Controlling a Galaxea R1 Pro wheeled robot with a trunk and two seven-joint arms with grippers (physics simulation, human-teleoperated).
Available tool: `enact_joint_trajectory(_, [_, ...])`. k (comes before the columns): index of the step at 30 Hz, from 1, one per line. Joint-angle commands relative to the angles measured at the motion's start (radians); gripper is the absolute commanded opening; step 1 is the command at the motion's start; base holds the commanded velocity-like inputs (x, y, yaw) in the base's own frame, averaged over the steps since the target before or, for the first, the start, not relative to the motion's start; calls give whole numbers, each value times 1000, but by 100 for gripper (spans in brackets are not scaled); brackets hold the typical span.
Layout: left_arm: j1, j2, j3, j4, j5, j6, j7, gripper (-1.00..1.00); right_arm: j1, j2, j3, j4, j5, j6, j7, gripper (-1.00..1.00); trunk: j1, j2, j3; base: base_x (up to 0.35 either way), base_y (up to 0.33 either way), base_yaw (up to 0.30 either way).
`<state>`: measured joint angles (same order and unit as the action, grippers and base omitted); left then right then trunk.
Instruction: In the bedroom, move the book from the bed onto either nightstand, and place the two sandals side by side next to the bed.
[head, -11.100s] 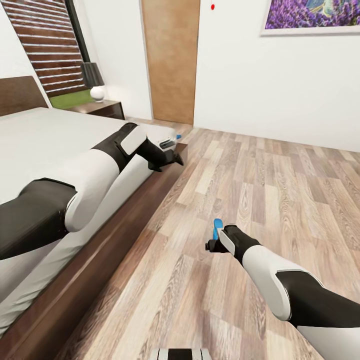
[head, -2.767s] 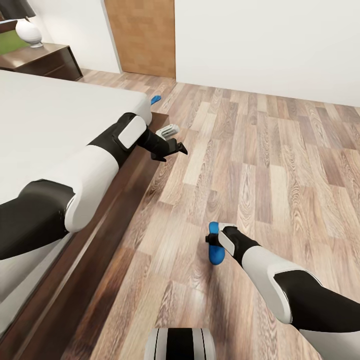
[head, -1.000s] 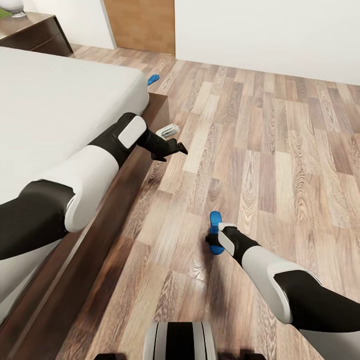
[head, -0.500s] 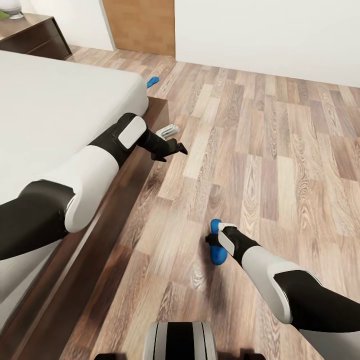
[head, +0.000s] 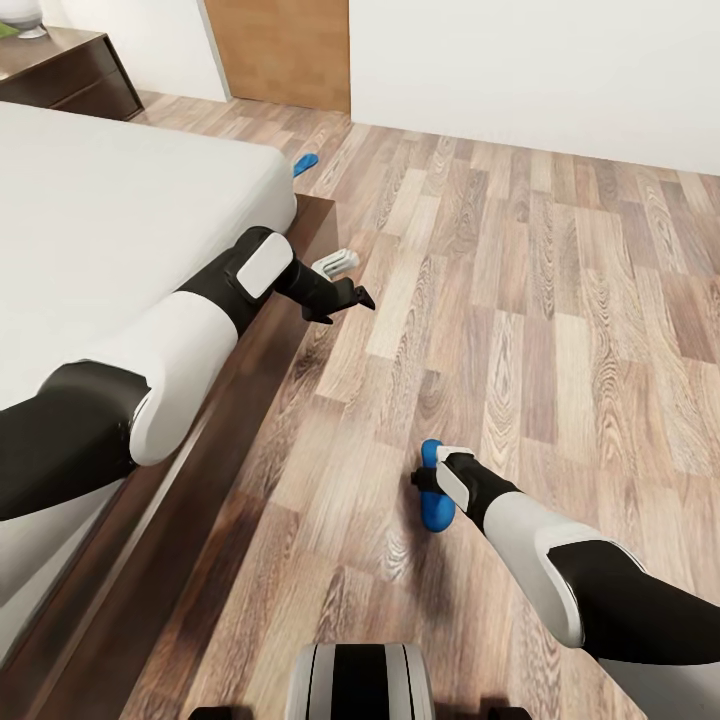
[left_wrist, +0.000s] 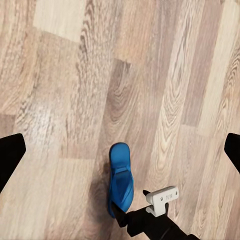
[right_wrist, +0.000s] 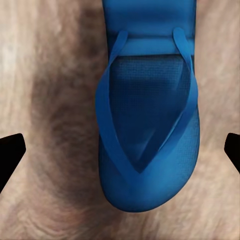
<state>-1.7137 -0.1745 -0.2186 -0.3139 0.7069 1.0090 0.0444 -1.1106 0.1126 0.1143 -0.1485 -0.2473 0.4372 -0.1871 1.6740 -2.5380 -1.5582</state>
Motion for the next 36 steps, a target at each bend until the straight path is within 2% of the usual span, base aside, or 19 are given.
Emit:
enact_joint_trajectory(1, [0,0,-2,-1,5,2,5,100,0,0,8,-2,-11,5,-6,100,0,0,-1,3,0,0])
enact_joint_trajectory(36, [3,0,-2,-1,5,2,5,100,0,-1,10,17,-10,29,-11,100,0,0,-1,0,0,0])
